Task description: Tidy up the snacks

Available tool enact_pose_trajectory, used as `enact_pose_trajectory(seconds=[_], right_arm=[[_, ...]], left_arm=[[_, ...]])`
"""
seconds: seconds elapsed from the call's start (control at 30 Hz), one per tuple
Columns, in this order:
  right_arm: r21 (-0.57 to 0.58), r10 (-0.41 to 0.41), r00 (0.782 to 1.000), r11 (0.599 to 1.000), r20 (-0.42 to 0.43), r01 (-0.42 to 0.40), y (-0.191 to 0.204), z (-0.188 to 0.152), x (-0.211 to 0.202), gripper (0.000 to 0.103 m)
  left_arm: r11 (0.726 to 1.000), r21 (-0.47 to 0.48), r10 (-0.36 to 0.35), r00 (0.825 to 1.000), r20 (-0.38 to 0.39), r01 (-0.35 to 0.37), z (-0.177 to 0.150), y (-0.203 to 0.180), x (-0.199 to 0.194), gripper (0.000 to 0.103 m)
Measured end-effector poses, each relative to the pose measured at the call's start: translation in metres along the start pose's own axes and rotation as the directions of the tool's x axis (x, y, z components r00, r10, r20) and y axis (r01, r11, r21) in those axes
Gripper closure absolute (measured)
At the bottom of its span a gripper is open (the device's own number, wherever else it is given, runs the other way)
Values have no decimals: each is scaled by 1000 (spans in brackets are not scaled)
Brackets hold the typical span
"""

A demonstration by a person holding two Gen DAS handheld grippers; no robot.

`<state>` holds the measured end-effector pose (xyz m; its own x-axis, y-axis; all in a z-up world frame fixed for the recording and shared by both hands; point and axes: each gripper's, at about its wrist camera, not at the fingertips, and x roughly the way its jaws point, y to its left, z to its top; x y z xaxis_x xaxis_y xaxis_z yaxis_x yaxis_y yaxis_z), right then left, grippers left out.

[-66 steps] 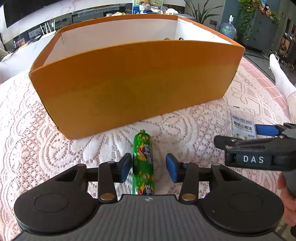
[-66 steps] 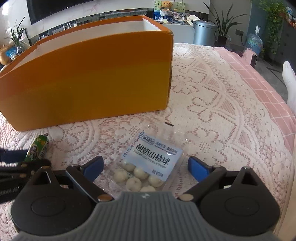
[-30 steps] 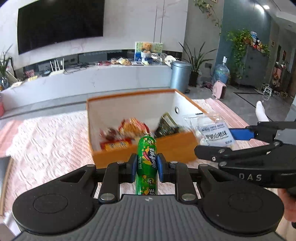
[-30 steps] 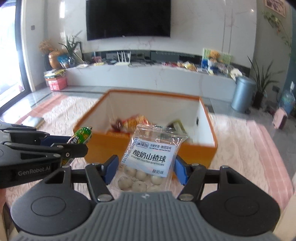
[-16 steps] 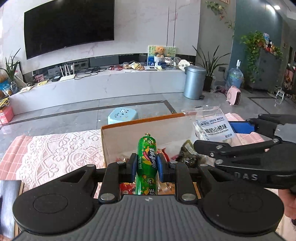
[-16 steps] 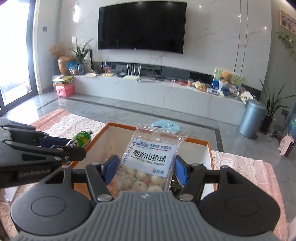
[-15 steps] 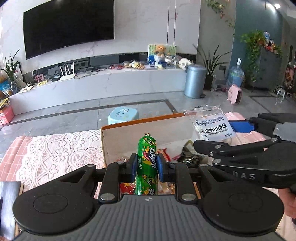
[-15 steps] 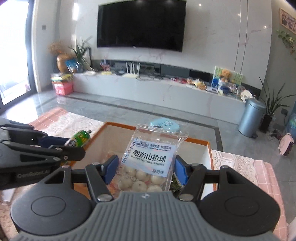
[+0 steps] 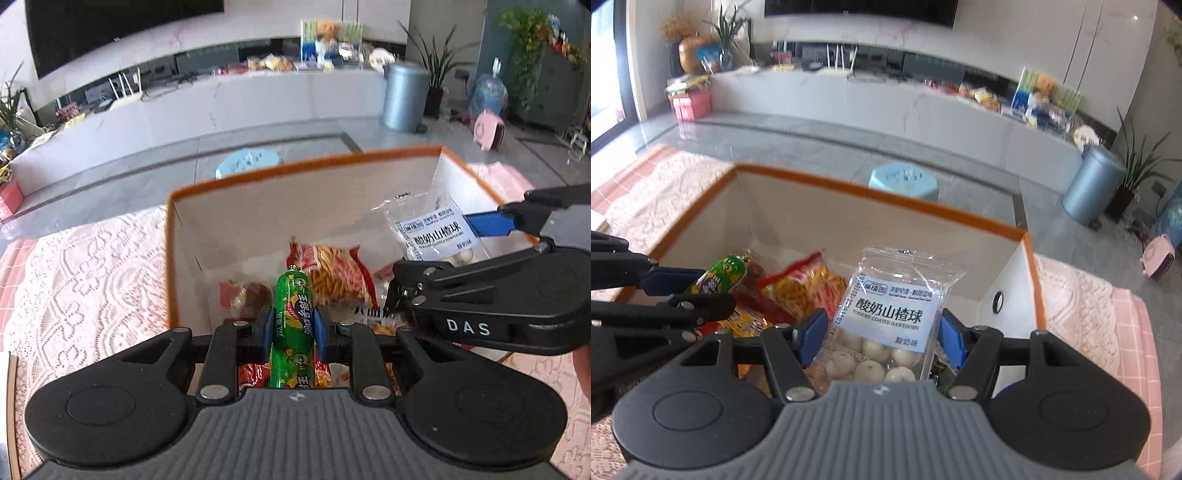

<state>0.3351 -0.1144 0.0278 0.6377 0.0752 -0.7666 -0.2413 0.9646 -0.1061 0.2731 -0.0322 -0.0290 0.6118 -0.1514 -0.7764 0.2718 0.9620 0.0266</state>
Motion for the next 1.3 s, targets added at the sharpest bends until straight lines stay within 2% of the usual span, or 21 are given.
enact_pose_trajectory(seconds=[0.37,0.53,0.63,0.67,0.83,0.87,0.93,1.07,1.17,1.3], right_arm=[[-10,-10,991,1000,-132,9,-4,-4,36,38],[-14,-24,989,1000,-146,22,0,-11,32,37],[-18,-32,992,999,-125,30,2,-13,24,32],[-18,-36,993,999,-115,34,2,-13,21,29],[-17,-55,996,998,-68,54,-2,-7,-6,28],[-16,-60,997,998,-52,60,-4,-5,-14,24],[-11,-72,997,997,-14,72,-8,-2,-31,17],[16,-102,992,995,76,101,-17,5,-73,17],[55,-103,984,994,146,96,-24,3,-106,10],[106,-79,969,993,233,55,-31,-1,-150,8]], left_arm=[[998,37,54,992,-114,-50,-11,-15,20,79],[998,9,56,991,-125,-55,-10,-14,15,78],[997,36,76,990,-115,-72,-7,-14,9,71],[996,46,83,991,-105,-79,-4,-13,6,65],[993,62,100,994,-39,-98,-2,-17,-21,43],[993,60,107,994,-24,-105,-1,-17,-28,39],[991,55,125,992,10,-125,-1,-18,-42,36],[982,12,185,980,77,-186,1,-20,-68,36],[977,-48,213,965,150,-208,3,-19,-95,35],[974,-91,224,941,255,-207,1,-21,-133,34]])
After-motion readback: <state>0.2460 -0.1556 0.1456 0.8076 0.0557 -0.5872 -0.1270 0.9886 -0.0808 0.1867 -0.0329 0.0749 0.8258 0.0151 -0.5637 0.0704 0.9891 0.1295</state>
